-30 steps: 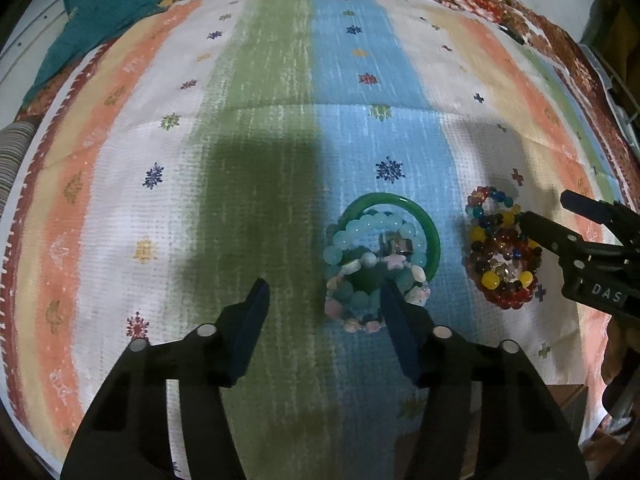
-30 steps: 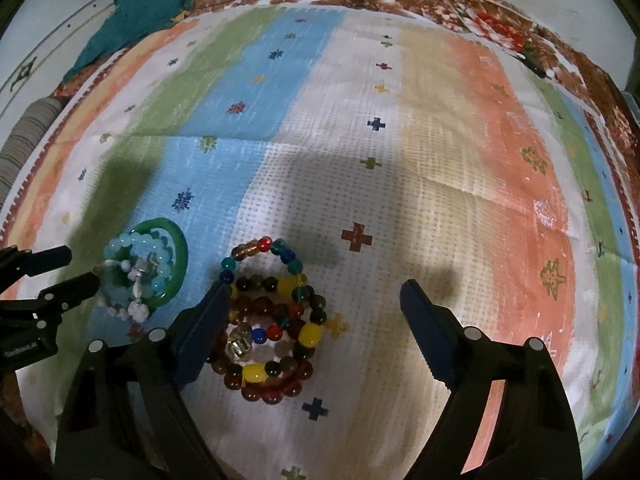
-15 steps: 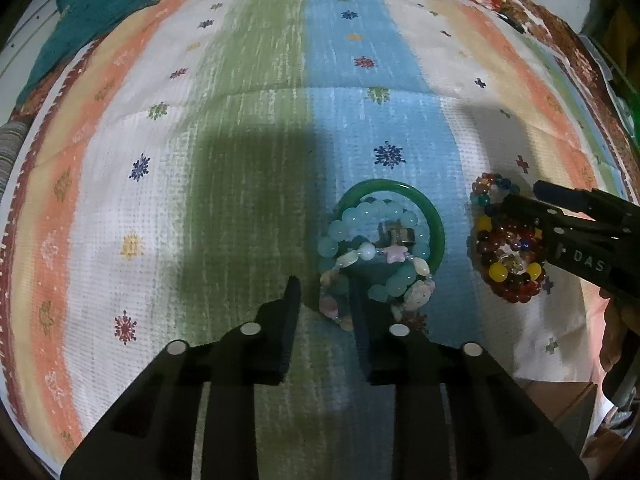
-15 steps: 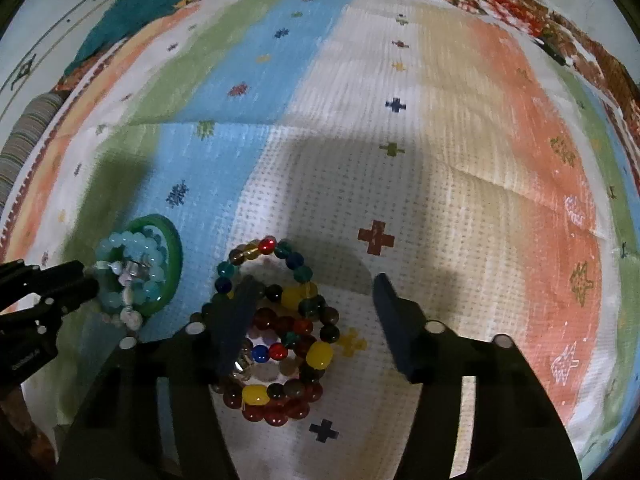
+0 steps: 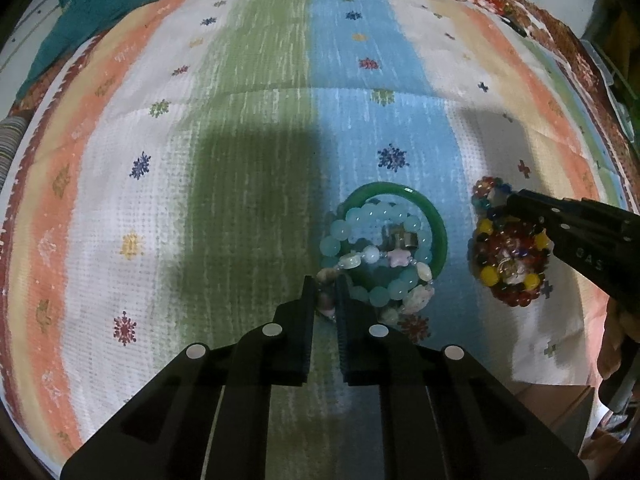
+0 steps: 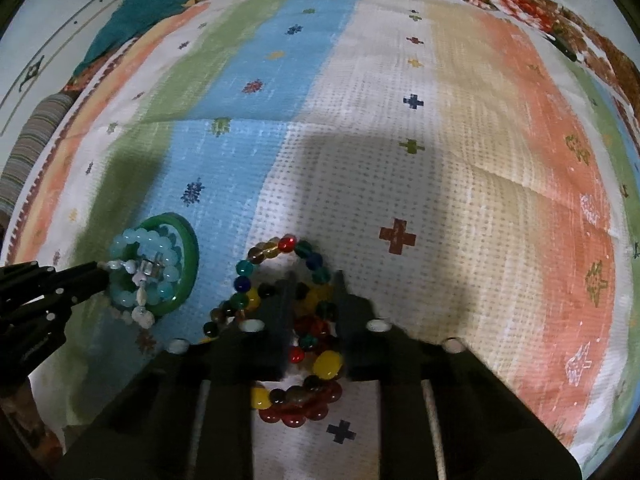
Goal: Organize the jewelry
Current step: 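Grasp the pale bead bracelet with the left tool while the right tool grasps the multicolour bead bracelet, then lift both bracelets and carry them toward the silver tin with both tools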
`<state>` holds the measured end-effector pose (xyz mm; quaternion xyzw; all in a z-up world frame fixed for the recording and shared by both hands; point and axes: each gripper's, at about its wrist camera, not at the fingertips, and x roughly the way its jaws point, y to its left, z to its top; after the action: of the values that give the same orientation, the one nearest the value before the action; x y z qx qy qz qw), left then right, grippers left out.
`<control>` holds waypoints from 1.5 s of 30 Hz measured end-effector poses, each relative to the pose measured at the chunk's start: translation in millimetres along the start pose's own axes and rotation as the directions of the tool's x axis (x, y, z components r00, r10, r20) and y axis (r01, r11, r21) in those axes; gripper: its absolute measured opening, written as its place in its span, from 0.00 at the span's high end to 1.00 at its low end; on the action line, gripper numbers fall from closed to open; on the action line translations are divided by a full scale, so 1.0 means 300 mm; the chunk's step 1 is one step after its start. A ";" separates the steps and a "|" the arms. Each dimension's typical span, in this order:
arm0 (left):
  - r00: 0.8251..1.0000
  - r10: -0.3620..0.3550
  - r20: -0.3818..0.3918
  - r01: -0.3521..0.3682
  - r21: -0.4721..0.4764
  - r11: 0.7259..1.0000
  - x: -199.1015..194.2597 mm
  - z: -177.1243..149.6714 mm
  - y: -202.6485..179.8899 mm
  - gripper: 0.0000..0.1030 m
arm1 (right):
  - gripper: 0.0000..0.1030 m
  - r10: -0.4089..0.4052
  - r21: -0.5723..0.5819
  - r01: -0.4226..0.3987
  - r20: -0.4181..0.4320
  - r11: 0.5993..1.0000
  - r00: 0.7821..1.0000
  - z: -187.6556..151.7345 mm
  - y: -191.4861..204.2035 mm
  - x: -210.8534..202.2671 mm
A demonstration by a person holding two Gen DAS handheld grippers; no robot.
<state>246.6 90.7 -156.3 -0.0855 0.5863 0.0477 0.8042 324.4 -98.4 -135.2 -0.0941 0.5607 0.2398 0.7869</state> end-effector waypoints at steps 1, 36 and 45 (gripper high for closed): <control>1.000 -0.001 0.006 0.001 0.001 1.000 -0.008 0.004 -0.005 0.91 | 0.90 -0.002 -0.005 0.002 0.000 1.000 1.000 -0.001 0.001 -0.001; 0.973 -0.080 0.217 0.066 0.071 0.995 -0.319 -0.050 -0.146 0.91 | 0.90 -0.056 -0.014 0.061 0.224 0.998 0.973 -0.118 0.061 -0.354; 0.943 -0.097 0.318 0.065 0.111 0.992 -0.440 -0.089 -0.179 0.91 | 0.90 -0.033 -0.016 0.040 0.296 0.999 0.955 -0.174 0.092 -0.451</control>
<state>190.5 35.9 -34.4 -0.0606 0.4444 -0.0010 0.8938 232.7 -132.9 -24.8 -0.0762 0.4322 0.2427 0.8652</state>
